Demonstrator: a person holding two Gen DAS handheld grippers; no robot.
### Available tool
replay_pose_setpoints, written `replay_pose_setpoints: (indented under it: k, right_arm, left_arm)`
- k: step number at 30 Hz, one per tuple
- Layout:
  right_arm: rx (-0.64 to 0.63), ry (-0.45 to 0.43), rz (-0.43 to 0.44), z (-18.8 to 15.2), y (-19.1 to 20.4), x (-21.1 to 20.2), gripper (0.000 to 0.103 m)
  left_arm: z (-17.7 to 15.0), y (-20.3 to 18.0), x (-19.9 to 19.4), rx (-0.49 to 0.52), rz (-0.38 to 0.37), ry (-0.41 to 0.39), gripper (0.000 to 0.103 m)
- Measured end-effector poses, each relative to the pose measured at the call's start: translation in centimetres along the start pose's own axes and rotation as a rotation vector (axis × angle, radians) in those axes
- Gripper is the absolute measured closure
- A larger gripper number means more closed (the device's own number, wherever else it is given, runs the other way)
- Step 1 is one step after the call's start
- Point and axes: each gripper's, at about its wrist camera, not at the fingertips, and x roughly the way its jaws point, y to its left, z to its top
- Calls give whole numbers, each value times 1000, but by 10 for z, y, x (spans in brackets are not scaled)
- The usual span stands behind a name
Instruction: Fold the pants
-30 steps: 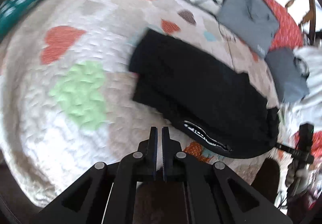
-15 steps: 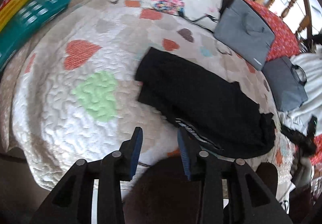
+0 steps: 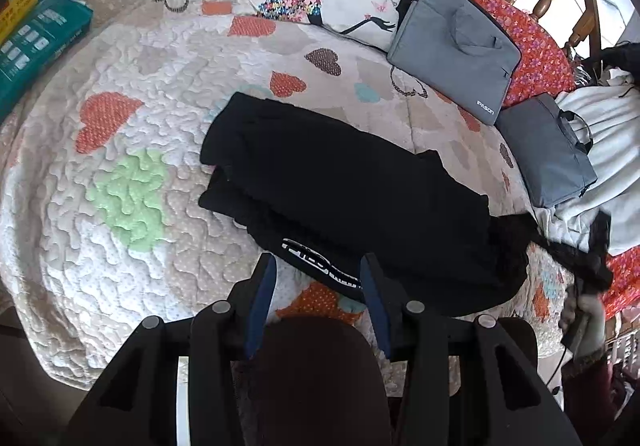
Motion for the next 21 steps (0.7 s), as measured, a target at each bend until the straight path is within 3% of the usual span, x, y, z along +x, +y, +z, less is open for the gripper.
replay_pose_setpoints:
  k: [5, 7, 8, 9, 11, 12, 14, 16, 17, 19, 21]
  right_arm:
    - [206, 7, -215, -26, -78, -11, 94]
    - [260, -22, -143, -29, -90, -17, 93]
    - [271, -31, -96, -30, -90, -18, 86]
    - [271, -37, -43, -29, -86, -16, 59]
    - [237, -52, -3, -23, -72, -8, 22]
    - [207, -58, 5, -20, -63, -2, 22]
    - [147, -29, 26, -10, -45, 21, 22]
    - [117, 45, 36, -5, -33, 45, 43]
    - [82, 38, -2, -1, -27, 48, 49]
    - [84, 53, 42, 2, -27, 47, 93]
    - [109, 39, 50, 4, -32, 36, 94]
  left_arm:
    - [0, -2, 10, -19, -10, 15, 61]
    - [0, -2, 10, -18, -1, 18, 61]
    - [0, -2, 10, -19, 3, 20, 61]
    - [0, -1, 11, -24, 6, 21, 61]
    - [1, 2, 10, -37, 6, 24, 61]
    - [1, 2, 10, -48, 5, 24, 61]
    - [2, 1, 8, -54, 3, 23, 61]
    - [2, -2, 4, -45, 6, 18, 61]
    - [2, -4, 2, -40, 8, 16, 61]
    - [3, -8, -1, -31, 13, 5, 61]
    - [5, -10, -2, -30, 18, -2, 60]
